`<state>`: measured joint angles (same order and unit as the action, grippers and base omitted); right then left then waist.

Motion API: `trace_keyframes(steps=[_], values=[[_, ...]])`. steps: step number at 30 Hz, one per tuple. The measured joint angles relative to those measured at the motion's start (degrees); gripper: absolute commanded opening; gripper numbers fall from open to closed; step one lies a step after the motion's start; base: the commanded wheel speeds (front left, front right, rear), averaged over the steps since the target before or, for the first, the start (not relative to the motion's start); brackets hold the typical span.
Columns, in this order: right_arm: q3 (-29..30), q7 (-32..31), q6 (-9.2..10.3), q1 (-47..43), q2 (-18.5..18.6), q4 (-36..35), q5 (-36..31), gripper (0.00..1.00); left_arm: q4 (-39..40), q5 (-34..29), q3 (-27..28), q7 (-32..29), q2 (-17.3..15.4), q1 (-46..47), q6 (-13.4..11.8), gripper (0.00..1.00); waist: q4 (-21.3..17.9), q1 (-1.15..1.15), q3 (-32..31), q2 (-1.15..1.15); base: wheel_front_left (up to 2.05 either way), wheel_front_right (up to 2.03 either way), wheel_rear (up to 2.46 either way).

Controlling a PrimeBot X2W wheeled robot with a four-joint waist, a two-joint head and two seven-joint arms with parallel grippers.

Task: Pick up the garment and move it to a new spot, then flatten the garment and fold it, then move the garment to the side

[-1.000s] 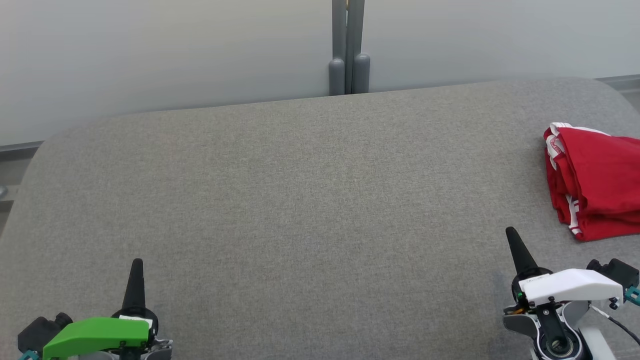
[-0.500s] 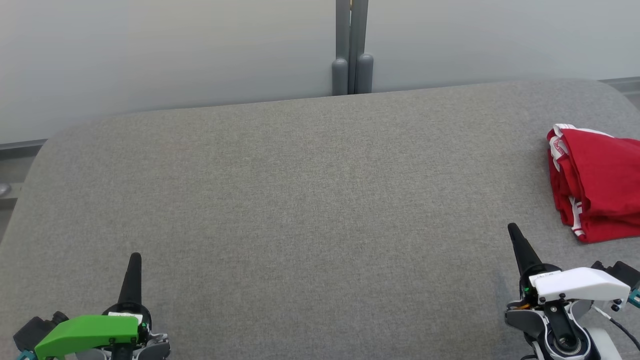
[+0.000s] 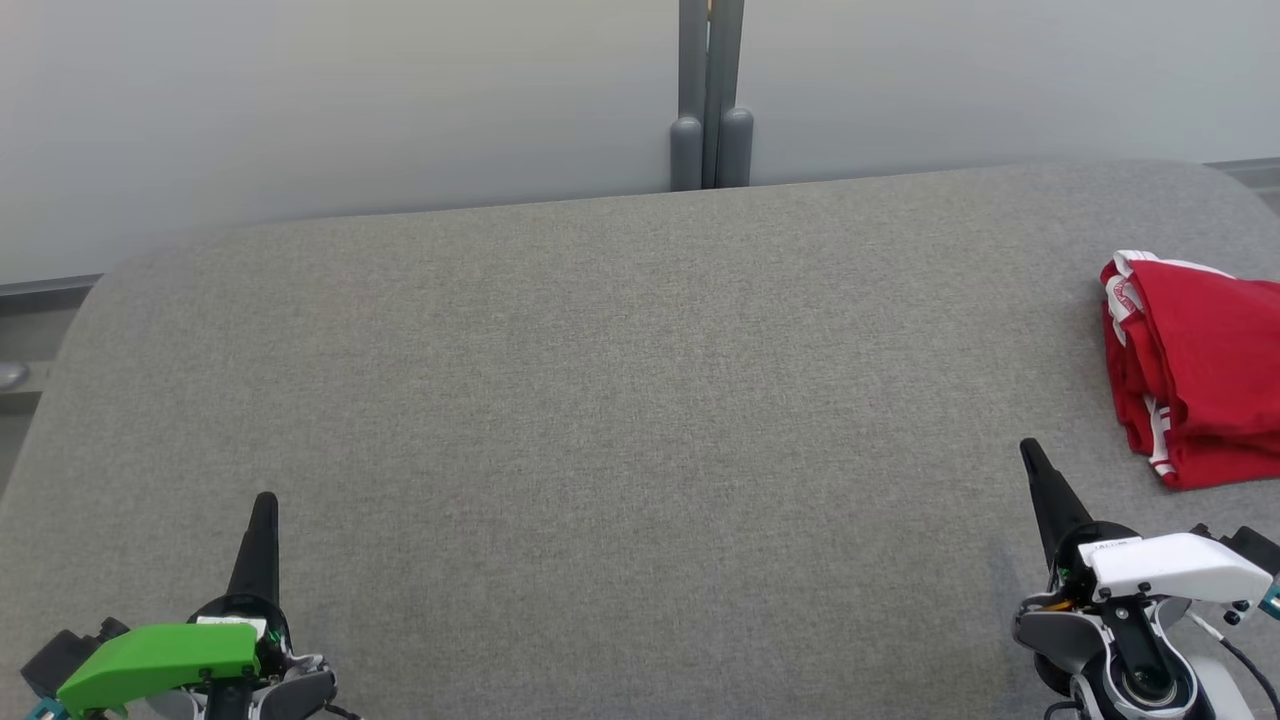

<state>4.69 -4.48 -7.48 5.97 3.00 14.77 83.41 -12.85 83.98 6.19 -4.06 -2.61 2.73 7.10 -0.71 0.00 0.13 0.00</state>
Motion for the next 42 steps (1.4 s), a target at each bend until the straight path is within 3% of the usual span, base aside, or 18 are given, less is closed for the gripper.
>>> trace_keyframes(steps=[23,42], values=[[1.0,-2.3,0.00,-0.5,-0.2,-1.7,8.9,0.00,1.4,8.6,0.8,-2.4,-0.1,0.4,0.2,0.00,0.7,0.00,0.0,0.00,0.00,0.00,0.00],[1.1,-2.3,0.00,-0.5,-0.2,-1.7,9.0,0.00,1.4,8.6,0.8,-2.4,-0.1,0.5,0.3,0.00,0.7,0.00,0.0,0.00,0.00,0.00,0.00]])
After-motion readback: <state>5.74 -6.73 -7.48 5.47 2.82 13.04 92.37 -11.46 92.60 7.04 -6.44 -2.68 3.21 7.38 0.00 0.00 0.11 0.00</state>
